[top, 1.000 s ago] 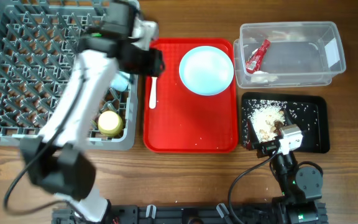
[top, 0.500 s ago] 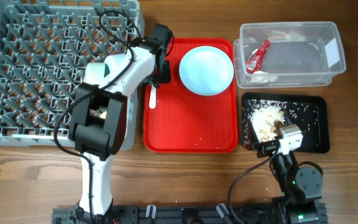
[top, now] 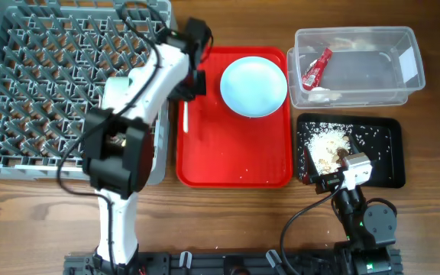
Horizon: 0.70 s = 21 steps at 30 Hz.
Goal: Sort waste into correct bins and load items into the dishwasher rack
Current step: 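Grasp the white plastic spoon on the tray with the left gripper, then insert the white spoon into the dish rack and release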
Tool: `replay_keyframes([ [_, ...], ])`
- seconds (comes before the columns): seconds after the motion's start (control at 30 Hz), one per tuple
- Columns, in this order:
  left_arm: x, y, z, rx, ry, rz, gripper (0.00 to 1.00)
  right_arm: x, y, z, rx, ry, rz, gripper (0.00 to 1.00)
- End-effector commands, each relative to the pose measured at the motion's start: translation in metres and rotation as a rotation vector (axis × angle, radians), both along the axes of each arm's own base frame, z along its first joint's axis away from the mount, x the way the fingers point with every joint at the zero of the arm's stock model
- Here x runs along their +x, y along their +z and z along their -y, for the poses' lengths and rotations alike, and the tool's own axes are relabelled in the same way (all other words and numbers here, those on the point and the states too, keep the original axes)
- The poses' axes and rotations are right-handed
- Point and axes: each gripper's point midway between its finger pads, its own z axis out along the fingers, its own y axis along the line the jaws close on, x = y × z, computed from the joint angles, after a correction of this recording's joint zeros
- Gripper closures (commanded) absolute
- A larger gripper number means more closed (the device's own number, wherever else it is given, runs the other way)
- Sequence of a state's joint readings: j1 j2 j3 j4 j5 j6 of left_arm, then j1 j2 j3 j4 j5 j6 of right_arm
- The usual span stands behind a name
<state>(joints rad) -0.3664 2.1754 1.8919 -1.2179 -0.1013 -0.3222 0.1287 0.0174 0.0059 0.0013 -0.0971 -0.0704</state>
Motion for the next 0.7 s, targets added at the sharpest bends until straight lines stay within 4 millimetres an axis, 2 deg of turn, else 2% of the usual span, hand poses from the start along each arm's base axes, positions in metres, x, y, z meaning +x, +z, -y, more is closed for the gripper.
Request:
replay_keyframes([
  [0.0,0.011,0.133,-0.040,0.106,-0.023,0.299,0.96,-0.001,0.003,0.000,-0.006,0.000,0.016,0.00],
  [0.1,-0.011,0.190,-0.111,0.407,0.071,0.392,0.96,-0.001,0.003,0.000,-0.006,0.000,0.016,0.00],
  [0.13,-0.019,0.200,-0.131,0.482,0.098,0.388,0.96,-0.001,0.003,0.000,-0.006,0.000,0.017,0.00],
  [0.2,-0.032,0.203,-0.159,0.553,0.132,0.331,0.96,-0.001,0.003,0.000,-0.006,0.000,0.016,0.00],
  [0.3,-0.045,0.180,-0.195,0.592,0.190,0.217,0.96,-0.001,0.003,0.000,-0.006,0.000,0.016,0.00],
  [0.37,-0.045,0.155,-0.216,0.602,0.219,0.170,0.96,-0.001,0.003,0.000,-0.006,0.000,0.016,0.00],
  [0.43,-0.042,0.121,-0.225,0.576,0.146,0.112,0.96,-0.001,0.003,0.000,-0.006,0.000,0.016,0.00],
  [0.5,-0.038,0.093,-0.226,0.523,0.080,0.083,0.96,-0.001,0.003,0.000,-0.006,0.000,0.016,0.00],
  [0.57,-0.038,0.081,-0.232,0.536,0.065,0.072,0.96,-0.001,0.003,0.000,-0.007,0.000,0.016,0.00],
  [0.67,-0.037,0.078,-0.239,0.542,0.075,0.076,0.96,0.000,0.003,0.001,-0.006,0.000,0.016,0.00],
])
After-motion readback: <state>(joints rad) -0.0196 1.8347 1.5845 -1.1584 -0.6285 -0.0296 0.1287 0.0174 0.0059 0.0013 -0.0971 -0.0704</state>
